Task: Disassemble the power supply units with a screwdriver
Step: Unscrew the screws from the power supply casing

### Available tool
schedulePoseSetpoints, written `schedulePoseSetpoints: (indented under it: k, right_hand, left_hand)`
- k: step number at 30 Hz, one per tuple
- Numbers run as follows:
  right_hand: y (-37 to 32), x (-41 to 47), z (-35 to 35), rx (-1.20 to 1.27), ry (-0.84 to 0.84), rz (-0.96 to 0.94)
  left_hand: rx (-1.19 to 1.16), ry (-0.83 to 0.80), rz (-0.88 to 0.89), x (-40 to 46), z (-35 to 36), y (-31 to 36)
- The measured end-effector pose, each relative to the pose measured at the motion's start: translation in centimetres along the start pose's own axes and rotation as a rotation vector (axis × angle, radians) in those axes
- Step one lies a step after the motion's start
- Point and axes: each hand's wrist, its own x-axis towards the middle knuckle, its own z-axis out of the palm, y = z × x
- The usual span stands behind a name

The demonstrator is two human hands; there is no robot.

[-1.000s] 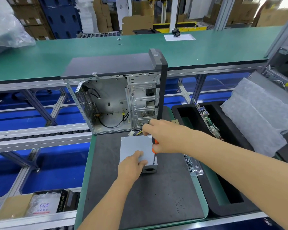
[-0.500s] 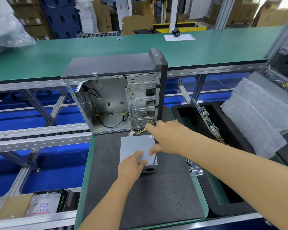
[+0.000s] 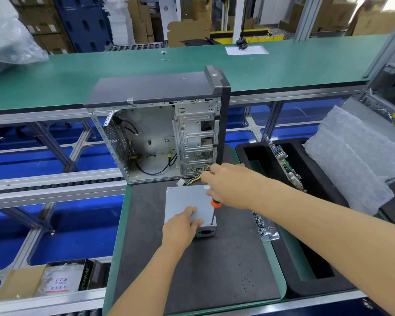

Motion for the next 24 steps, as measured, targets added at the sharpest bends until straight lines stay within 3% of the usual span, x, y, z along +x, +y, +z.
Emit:
schedulePoseSetpoints:
  k: [2,9,13,20,24]
  right_hand:
    - [0.2,0.0,0.1,0.116,-0.004,0.004]
    - [0.8,0.2,0.6,0.180,-0.020,0.117]
    - [1.1,-0.1,0.9,0.254,0.013,0.134]
    - [1.9,-0.4,1.4,0.337,0.060,0.146]
    - [2.8,-0.4,1.9,0.383,0.152,0.200]
  left_hand:
    - [-0.011,0.009,0.000,0.0,0.0,0.1]
    - [-0.135,0.028,0.090,-0.9,0.3,0.6]
    - [-0.086,0.032,0.162,-1.2,0.9,1.5]
    - [-0.088,0.081,0.136,-1.1,1.6,1.9]
    - [-0.222,0.066,0.081,-1.4,1.1,1.7]
